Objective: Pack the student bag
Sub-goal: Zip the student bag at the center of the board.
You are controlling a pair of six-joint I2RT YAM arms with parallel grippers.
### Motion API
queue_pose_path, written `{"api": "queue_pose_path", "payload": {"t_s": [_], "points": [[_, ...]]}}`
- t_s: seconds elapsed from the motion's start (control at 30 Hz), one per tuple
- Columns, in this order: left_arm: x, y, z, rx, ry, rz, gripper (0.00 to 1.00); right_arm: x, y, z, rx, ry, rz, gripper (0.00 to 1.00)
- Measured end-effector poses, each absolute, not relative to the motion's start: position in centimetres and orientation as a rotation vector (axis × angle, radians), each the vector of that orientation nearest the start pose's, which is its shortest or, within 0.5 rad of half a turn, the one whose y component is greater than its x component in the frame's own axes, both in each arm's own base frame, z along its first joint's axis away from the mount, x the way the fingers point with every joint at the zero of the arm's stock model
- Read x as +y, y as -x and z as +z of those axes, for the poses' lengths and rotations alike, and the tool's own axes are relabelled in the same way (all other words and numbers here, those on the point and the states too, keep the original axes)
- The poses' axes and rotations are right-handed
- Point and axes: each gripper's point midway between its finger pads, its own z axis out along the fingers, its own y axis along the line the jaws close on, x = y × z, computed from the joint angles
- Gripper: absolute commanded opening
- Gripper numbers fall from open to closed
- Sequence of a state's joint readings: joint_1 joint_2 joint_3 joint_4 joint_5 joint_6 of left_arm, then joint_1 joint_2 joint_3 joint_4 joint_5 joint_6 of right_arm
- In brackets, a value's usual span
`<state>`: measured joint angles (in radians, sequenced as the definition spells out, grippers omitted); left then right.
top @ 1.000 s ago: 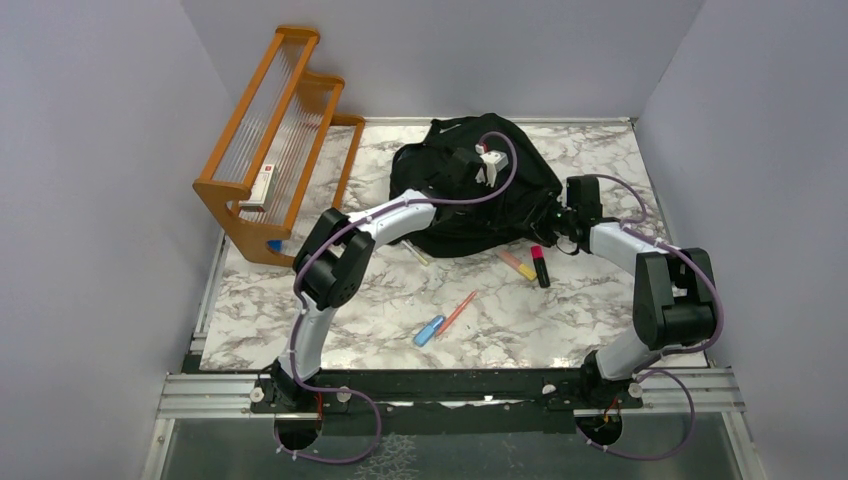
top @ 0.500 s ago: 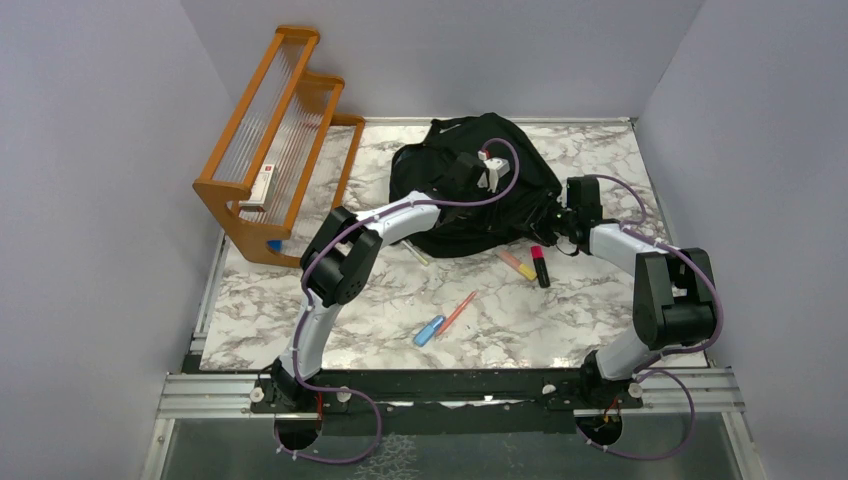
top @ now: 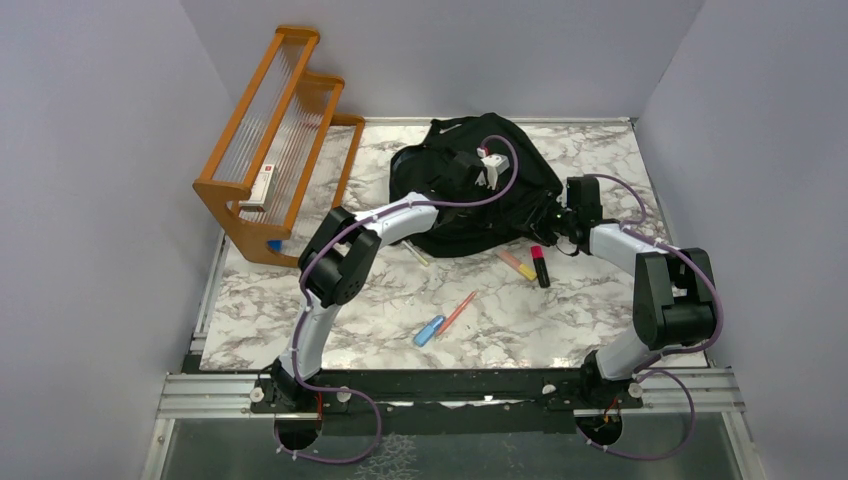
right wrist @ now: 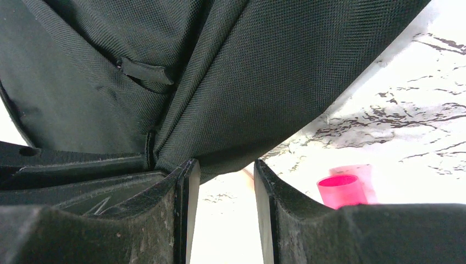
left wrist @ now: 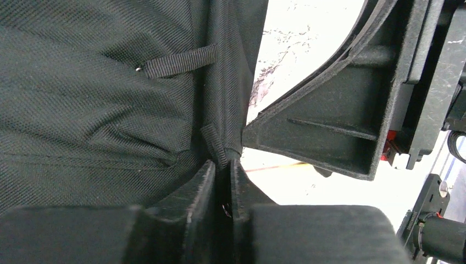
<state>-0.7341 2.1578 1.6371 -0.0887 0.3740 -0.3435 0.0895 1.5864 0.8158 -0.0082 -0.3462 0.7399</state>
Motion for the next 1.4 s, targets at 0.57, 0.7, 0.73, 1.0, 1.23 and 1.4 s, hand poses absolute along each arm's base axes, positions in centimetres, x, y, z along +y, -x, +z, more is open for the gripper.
{"api": "queue_pose_path", "payload": {"t_s": [0.57, 0.7, 0.73, 1.0, 1.23, 1.4], "points": [[-45.1, -38.1, 11.0, 2.171, -0.620, -1.076, 0.22, 12.1, -37.3, 6.6, 2.364, -0.592, 0.808, 0.43], [-45.0, -38.3, 11.1, 2.169, -0.609, -1.085, 0.14, 12.1, -37.3, 6.6, 2.365, -0.587, 0.806, 0.43], [-45.0, -38.4, 11.2, 2.168, -0.609, -1.086, 0.12, 12.1, -37.3, 6.6, 2.365, -0.585, 0.805, 0.43], [-45.0, -38.4, 11.4, 2.165, -0.602, -1.101, 0.00, 12.1, -37.3, 6.6, 2.365, -0.579, 0.804, 0.42], [-44.8, -38.6, 11.2, 2.166, -0.598, -1.101, 0.00, 12.1, -37.3, 6.6, 2.365, -0.573, 0.801, 0.42], [-44.1, -38.7, 11.4, 2.163, -0.604, -1.087, 0.00, 12.1, -37.3, 6.6, 2.366, -0.573, 0.800, 0.42]]}}
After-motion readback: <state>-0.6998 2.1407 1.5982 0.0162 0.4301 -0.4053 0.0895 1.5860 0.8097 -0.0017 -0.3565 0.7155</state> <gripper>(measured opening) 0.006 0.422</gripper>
